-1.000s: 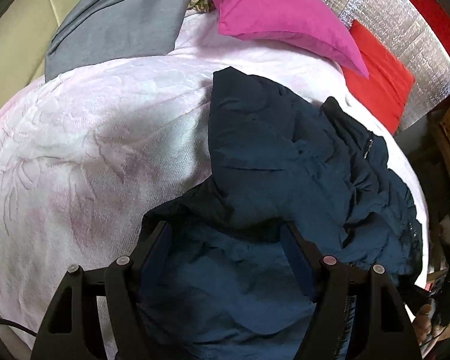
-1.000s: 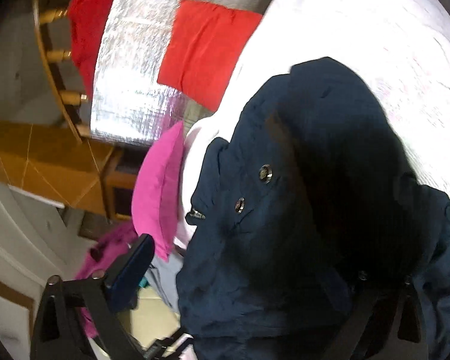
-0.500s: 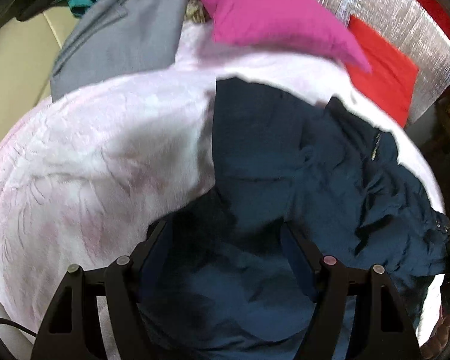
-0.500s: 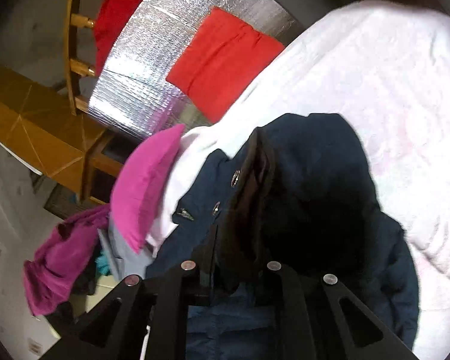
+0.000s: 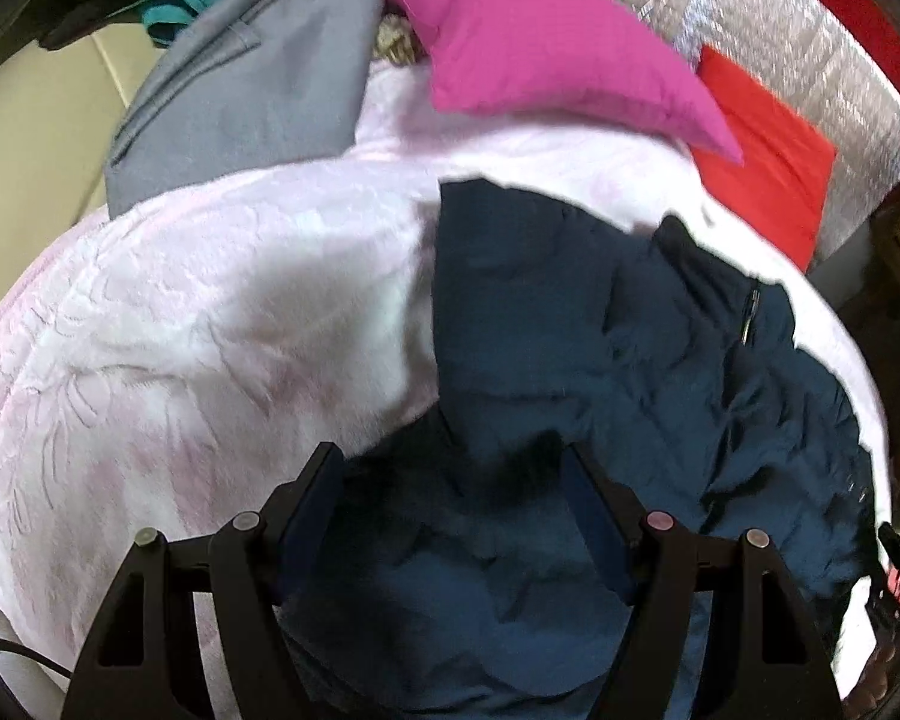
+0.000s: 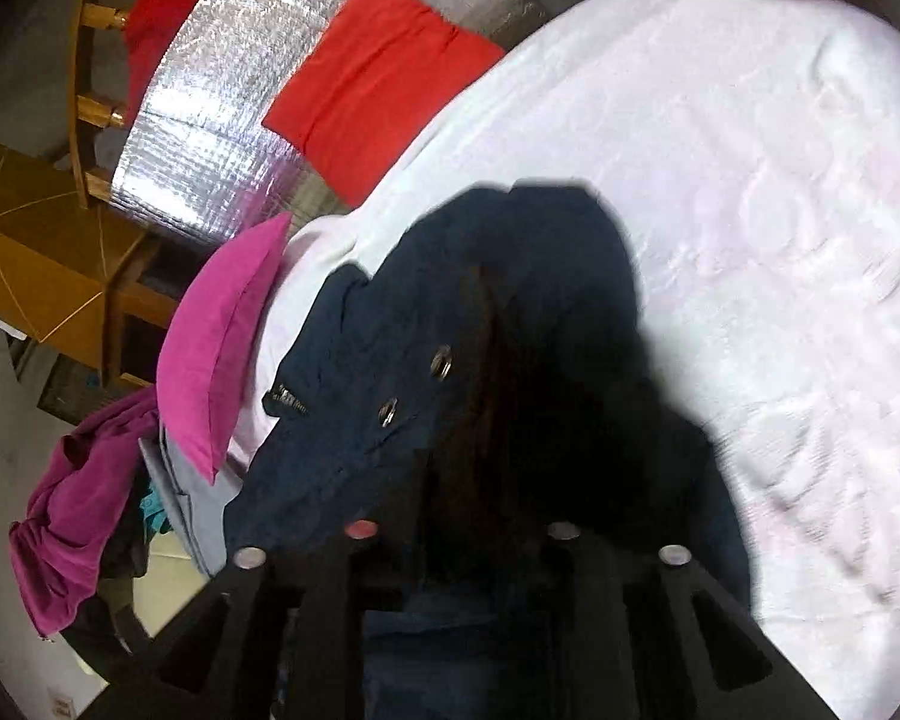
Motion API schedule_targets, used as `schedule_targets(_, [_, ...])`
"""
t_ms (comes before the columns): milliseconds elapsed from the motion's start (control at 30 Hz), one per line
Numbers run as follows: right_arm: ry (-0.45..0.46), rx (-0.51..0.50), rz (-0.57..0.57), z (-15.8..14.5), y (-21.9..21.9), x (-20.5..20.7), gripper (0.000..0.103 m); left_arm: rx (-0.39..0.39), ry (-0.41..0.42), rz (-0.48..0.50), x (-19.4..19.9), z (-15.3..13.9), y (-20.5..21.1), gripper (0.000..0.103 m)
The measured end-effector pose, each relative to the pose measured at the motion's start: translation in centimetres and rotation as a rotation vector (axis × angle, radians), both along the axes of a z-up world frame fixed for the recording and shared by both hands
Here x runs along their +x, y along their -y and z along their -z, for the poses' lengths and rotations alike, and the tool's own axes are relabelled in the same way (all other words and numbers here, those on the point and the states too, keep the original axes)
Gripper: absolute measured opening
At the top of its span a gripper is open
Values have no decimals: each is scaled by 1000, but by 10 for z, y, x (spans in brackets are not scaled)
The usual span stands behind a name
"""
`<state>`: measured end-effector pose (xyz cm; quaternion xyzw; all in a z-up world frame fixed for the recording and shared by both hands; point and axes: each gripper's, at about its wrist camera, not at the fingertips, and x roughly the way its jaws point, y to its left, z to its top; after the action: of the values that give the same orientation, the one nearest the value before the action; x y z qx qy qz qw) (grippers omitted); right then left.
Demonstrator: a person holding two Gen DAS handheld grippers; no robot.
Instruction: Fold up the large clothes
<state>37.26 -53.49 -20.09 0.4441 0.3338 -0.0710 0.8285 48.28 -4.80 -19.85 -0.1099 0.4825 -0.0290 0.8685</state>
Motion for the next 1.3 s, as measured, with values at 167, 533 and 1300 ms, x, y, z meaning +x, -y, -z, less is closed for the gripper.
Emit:
schedule_targets(167, [63,-55,106,-17,31,-23,87,-66,7,-33,6,1,-17,75])
schedule_targets(533, [-21,-22,-40,28,39,18,88,-154,-52,-1,20,19,-5,75])
schedule_targets(1300, [-131,-241,-60,13,7,29,40,-38,-75,-45,30,25,8,68])
